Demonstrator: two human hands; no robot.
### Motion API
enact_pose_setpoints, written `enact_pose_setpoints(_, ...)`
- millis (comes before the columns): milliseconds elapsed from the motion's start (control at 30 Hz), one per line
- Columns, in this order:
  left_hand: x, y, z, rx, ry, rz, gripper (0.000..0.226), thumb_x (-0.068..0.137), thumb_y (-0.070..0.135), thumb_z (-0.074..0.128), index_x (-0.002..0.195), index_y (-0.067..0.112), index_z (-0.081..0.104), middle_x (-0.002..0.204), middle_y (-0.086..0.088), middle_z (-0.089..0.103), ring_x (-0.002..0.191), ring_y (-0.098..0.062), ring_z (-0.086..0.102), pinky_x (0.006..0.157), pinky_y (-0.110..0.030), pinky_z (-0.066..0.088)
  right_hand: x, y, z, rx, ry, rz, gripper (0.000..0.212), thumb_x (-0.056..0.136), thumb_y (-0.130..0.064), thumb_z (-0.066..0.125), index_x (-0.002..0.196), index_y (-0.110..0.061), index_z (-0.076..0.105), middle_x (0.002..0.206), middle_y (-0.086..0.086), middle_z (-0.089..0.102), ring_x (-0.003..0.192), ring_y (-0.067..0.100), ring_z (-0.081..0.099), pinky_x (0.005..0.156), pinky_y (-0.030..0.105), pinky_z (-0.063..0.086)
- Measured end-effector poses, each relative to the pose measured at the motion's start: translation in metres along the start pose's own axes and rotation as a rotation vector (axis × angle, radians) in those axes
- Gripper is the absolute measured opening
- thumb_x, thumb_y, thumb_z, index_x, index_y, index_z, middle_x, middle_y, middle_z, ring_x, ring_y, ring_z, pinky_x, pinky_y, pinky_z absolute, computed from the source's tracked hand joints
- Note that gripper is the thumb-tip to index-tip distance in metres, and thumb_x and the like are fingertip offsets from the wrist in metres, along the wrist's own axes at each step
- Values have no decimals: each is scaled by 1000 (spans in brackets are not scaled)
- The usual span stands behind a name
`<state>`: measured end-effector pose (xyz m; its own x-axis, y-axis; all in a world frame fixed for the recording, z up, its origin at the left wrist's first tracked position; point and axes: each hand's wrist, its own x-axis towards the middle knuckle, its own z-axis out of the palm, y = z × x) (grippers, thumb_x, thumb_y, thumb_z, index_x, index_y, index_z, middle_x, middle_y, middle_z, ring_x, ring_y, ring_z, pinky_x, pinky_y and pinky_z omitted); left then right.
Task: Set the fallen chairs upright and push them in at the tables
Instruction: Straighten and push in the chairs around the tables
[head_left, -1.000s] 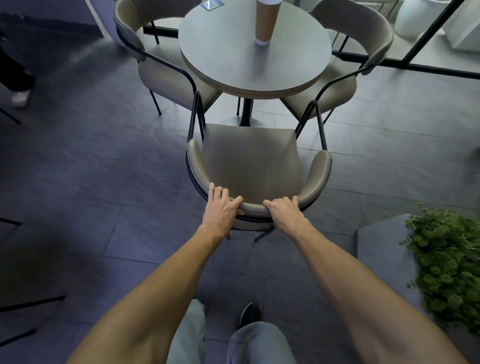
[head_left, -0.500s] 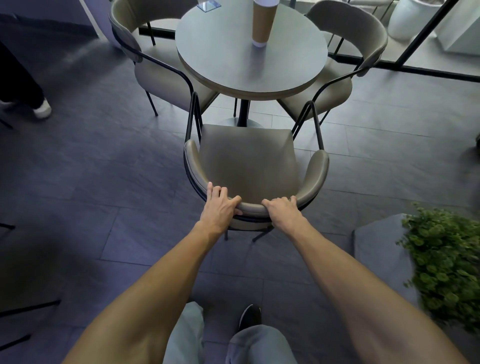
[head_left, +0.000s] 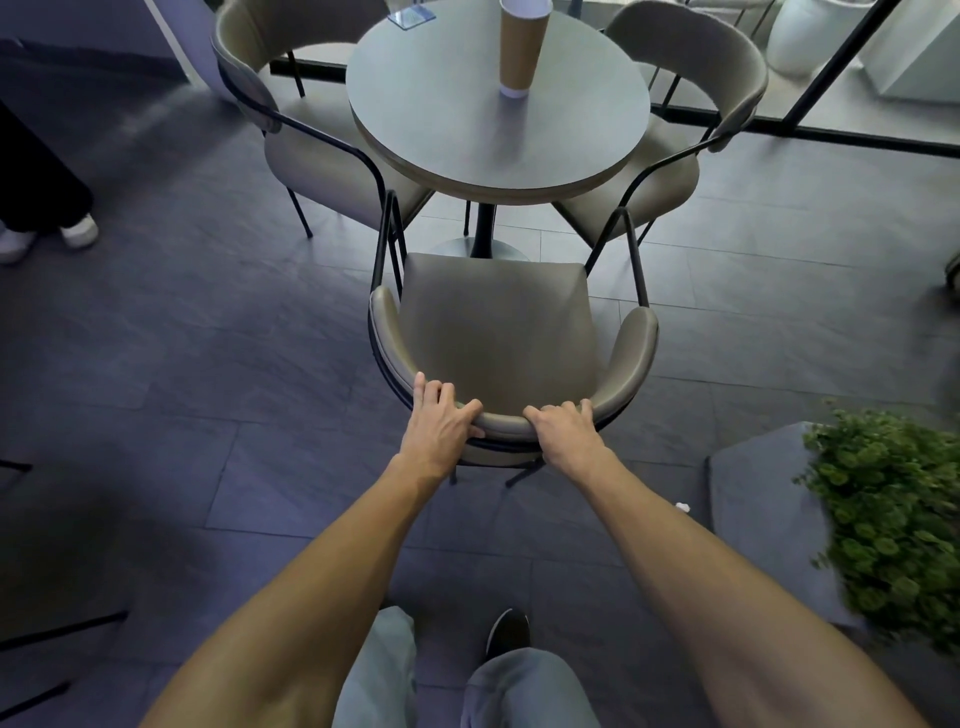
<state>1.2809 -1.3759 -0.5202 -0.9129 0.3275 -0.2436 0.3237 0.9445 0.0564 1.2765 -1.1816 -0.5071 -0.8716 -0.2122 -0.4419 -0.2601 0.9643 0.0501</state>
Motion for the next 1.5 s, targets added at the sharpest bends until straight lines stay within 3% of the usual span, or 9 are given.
enact_pose_setpoints(1500, -29, 9, 0, 21, -43, -30, 42, 99, 51, 43, 129, 23, 52, 124, -14, 52, 126, -35, 40, 120, -55, 6, -23, -8, 12, -30, -37, -13, 35, 91, -3, 48, 122, -19, 49, 120, 5, 63, 117, 33, 53, 106, 56, 27)
